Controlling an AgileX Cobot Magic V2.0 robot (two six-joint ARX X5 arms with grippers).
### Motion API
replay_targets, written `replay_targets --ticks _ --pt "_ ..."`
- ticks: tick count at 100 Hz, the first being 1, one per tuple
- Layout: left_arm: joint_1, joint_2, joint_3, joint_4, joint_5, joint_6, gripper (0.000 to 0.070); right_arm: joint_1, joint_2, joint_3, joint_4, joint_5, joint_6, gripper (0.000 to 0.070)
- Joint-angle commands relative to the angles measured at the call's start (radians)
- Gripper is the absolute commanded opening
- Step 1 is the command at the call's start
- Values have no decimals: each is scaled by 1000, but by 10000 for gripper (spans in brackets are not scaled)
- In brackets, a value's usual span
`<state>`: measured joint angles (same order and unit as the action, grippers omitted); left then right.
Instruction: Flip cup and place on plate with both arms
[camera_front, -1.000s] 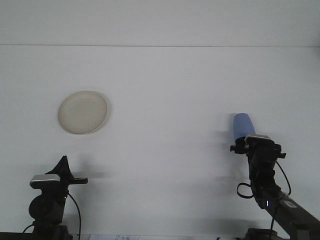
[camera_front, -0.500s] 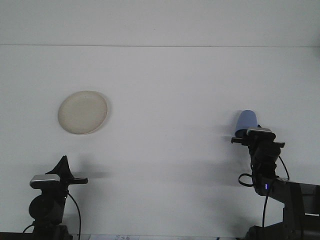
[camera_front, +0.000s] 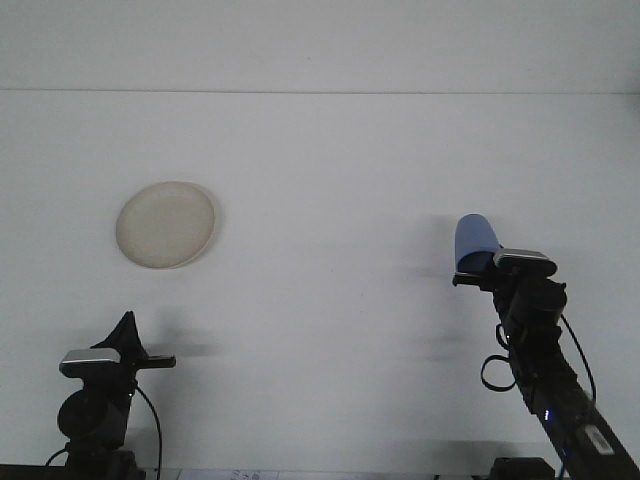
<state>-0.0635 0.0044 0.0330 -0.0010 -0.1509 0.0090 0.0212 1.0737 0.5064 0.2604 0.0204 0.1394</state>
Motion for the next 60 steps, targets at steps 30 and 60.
replay_targets --ticks 30,60 --pt "0 -2 -19 10 2 2 16 365 37 621 -1056 -72 -12 0" --pt "0 -2 -19 10 2 2 16 748 289 778 -1338 -80 -8 0"
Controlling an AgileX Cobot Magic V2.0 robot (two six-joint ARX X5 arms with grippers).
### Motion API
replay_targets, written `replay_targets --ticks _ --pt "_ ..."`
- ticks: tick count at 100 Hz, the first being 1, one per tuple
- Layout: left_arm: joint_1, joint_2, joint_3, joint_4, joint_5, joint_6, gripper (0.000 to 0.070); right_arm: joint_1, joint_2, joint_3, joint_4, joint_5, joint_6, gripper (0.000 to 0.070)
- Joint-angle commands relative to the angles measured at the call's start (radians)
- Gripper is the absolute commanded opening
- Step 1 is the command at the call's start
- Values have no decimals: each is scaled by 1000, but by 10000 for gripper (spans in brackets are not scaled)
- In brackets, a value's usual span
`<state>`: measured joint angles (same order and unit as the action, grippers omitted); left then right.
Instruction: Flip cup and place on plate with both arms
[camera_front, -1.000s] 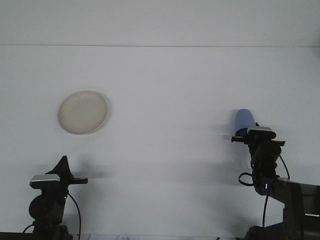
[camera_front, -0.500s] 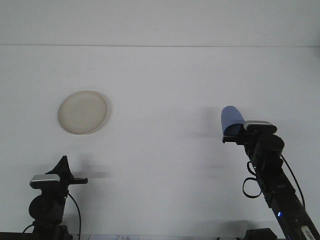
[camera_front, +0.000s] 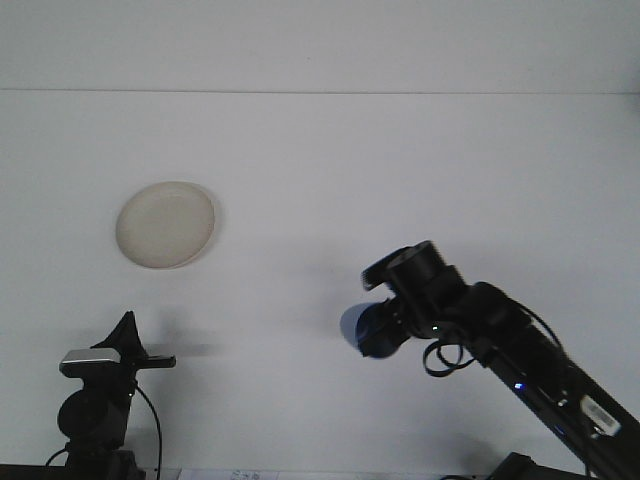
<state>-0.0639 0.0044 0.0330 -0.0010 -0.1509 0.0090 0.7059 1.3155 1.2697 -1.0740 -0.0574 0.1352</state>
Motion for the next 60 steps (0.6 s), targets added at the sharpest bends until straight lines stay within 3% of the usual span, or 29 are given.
replay_targets --ticks 1,24,47,53,60 --pt "0 -2 -19 10 2 2 16 74 56 15 -5 -2 -3 0" --pt "0 -2 -19 10 2 2 15 235 209 15 -5 -1 4 0" --pt "0 -2 -19 10 2 2 16 276 264 15 0 3 18 5" --pt "0 -2 -19 10 2 2 16 277 264 15 7 2 24 63" --pt "0 -2 -19 10 2 2 16 277 264 15 10 2 30 213"
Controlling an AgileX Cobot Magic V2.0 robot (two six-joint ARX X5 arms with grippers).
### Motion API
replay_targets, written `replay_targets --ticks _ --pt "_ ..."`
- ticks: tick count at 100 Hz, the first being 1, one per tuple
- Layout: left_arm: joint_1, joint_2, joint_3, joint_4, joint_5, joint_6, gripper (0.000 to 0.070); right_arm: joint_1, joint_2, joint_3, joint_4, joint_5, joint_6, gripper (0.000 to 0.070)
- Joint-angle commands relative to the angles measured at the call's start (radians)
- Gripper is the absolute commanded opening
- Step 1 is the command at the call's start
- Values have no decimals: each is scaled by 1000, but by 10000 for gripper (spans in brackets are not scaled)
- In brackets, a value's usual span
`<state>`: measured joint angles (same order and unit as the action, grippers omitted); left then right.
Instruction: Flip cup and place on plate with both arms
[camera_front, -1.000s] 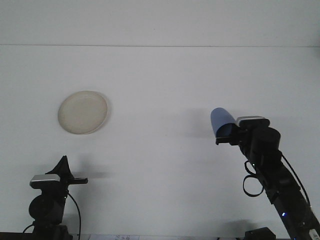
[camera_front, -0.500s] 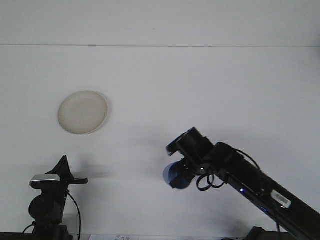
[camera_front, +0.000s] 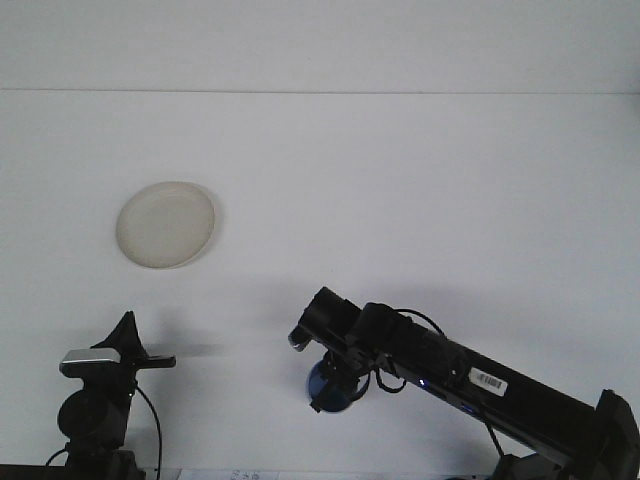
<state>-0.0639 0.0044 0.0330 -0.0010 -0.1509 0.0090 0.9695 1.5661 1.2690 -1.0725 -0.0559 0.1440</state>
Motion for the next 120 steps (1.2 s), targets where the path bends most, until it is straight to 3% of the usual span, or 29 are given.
replay_targets --ticks 1,8,14,39,71,95,120 --pt "0 -2 -19 10 2 2 16 13 13 16 8 0 21 235" --pt "0 -2 -19 10 2 2 16 13 13 16 9 -1 22 364" --pt "0 -2 -19 10 2 2 15 13 13 16 18 0 20 425" --pt "0 -2 -19 10 2 2 16 6 -56 60 31 42 13 427" --pt "0 -2 -19 10 2 2 16 10 -431 44 55 249 13 427" --pt "0 -2 -19 10 2 2 15 48 -849 -307 319 406 35 427" --pt "0 -2 -19 11 2 -22 16 52 -1234 -700 605 423 -12 426"
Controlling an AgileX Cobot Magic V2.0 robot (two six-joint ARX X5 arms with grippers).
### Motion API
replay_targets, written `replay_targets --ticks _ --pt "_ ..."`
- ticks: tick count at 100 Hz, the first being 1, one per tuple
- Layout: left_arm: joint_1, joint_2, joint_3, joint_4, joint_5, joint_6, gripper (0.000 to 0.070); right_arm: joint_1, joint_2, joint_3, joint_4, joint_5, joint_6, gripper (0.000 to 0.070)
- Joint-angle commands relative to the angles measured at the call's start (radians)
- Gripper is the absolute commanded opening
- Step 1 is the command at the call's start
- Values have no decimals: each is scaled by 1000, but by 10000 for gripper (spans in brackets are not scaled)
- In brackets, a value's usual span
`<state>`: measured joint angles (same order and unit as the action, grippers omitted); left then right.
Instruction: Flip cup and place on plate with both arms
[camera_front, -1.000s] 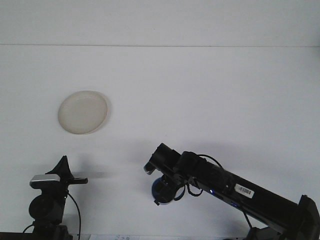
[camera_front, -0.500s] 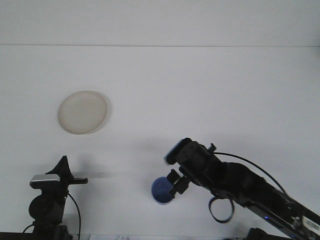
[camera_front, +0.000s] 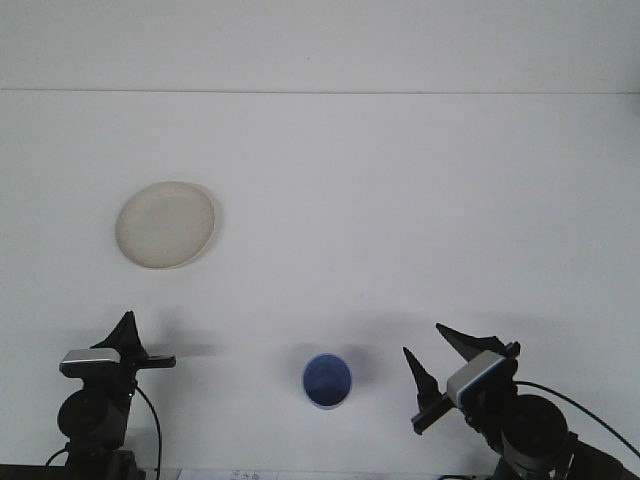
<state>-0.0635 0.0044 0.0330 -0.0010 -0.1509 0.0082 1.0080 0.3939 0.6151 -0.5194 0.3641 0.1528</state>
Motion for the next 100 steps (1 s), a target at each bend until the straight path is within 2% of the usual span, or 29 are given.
replay_targets --ticks 1,20,32,50,62,64,67,73,76,80,82,93,100 --pt "0 -2 -19 11 2 -29 16 14 -74 -55 58 3 -21 426" --pt "0 -2 -19 21 2 -182 15 14 -200 -110 122 3 -39 426" --pt "0 -2 -11 45 10 -319 15 14 -209 -110 116 3 -50 426" --pt "-1 36 159 -22 135 -414 13 13 -209 -110 115 4 -49 426" --pt "-3 166 367 -167 253 -408 22 13 -209 -110 115 4 -50 426" --pt "-3 197 404 -196 280 -401 37 13 -209 -110 115 4 -50 426" --pt "-4 247 461 -241 325 -384 103 13 -209 -110 115 4 -50 426" --pt "-7 342 560 -320 409 -352 301 13 -209 -110 115 4 -49 426" --pt "-13 406 622 -372 463 -333 440 13 -209 -110 115 4 -50 426" --pt "-23 474 686 -431 518 -314 537 13 -209 -110 115 4 -49 426" --pt "-30 508 715 -458 545 -304 553 13 -209 -110 115 4 -49 426" --pt "-101 674 851 -591 668 -263 544 13 -209 -110 116 4 -50 426" --pt "-173 768 912 -662 694 -237 544 13 -209 -110 116 4 -50 426"
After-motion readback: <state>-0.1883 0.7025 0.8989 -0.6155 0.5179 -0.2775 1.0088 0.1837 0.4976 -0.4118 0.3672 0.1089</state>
